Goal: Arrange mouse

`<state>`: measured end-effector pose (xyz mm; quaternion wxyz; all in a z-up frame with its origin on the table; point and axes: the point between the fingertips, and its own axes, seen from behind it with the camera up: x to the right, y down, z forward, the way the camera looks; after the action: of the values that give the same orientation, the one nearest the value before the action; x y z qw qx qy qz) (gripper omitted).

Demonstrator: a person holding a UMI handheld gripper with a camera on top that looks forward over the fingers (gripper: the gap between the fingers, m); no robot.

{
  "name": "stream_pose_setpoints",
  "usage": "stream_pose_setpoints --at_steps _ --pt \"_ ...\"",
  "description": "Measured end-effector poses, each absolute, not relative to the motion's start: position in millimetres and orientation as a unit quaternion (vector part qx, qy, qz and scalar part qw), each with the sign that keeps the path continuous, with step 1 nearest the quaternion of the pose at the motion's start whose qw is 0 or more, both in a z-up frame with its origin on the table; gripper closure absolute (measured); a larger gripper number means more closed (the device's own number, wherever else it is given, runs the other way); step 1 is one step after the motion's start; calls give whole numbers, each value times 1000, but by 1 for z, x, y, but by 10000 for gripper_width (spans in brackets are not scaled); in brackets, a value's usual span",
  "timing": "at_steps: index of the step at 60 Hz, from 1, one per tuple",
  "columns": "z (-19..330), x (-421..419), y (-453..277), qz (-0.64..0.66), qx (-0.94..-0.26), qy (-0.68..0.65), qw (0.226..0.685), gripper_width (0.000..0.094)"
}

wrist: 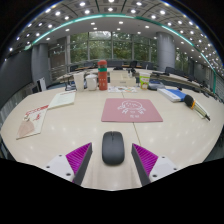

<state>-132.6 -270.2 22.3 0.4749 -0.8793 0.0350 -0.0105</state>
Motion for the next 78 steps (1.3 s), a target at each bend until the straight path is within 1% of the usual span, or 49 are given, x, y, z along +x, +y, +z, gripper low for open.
stream_pose_setpoints --at_steps 4,7,9,11,13,16,26,29,32,35,43,47,50,53,57,62,64,72,78 --pt "7 -134 -247 -22 -886 31 462 186" --pt "-5 -130 -236 -28 -892 27 451 242" --pt "-12 -130 -233 -32 -896 26 442 308" --pt "-10 -131 -228 -27 -892 28 450 375" --pt "-12 -129 -228 -30 -894 29 446 461" --pt "-11 -129 -225 -30 -895 25 444 478" --pt "-12 -129 -226 -33 -901 25 432 585" --pt "-5 -129 -225 -30 -901 27 433 587" --pt "8 -131 -221 -29 -898 28 438 588" --pt "33 -130 -214 -30 -890 30 454 589" --pt "130 -119 -172 -19 -856 39 516 589" --pt "173 -103 -142 -20 -835 38 548 589" --pt "189 -90 -118 -18 -828 38 560 589" --pt "193 -78 -95 -16 -825 41 563 590" --pt "176 -58 -61 -18 -836 42 547 591" --pt "134 -39 -33 -16 -854 44 519 592" --pt "110 -34 -29 -16 -860 45 508 591" --pt "43 -23 -13 -6 -889 45 456 590" --pt "6 -19 -13 -3 -902 49 428 586"
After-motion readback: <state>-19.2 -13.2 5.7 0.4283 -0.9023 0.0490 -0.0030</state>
